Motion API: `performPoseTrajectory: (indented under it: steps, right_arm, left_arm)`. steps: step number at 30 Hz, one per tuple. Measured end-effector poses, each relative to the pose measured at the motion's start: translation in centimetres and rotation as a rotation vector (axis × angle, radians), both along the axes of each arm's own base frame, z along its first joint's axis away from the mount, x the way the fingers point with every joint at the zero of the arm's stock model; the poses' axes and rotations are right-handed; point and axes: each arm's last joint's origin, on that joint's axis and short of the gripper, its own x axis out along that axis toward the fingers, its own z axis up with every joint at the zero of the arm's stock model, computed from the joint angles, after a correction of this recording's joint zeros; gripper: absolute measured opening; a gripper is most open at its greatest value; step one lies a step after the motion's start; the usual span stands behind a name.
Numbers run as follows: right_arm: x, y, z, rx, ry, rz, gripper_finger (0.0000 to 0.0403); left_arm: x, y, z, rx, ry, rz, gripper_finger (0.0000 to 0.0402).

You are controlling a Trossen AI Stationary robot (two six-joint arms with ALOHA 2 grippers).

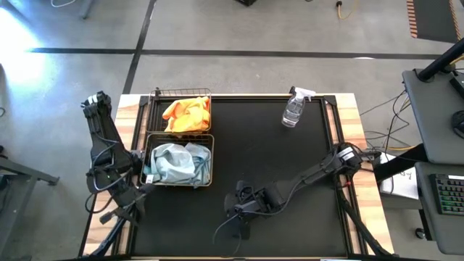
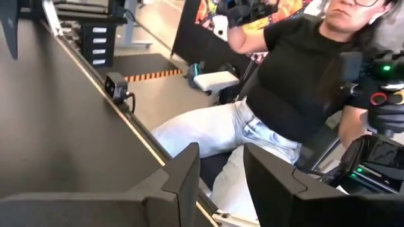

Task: Sort microfiber towel by color & place in baskets
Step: Return to Home Position

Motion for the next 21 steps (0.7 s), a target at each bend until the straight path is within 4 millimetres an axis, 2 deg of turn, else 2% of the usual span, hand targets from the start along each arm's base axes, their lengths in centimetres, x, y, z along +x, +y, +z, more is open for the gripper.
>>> performPoseTrajectory:
  steps: [9,15,21]
  right_arm:
    - [0.1,0.4,-3.4,0.112,-0.07,0.067,0.0123]
    - [-2.1,-0.8,-2.6,0.11,-0.126,0.042,0.0123]
    - [-5.9,-2.7,-1.2,0.171,-0.307,0.035,0.0123]
  left_arm:
    - [0.0,-0.5,-1.0,-0.029,-0.071,-0.047,0.0108]
    - [-0.1,-0.5,-0.8,-0.035,-0.075,-0.056,0.0108]
    - [-0.2,-0.6,-0.9,-0.031,-0.074,-0.063,0.0108]
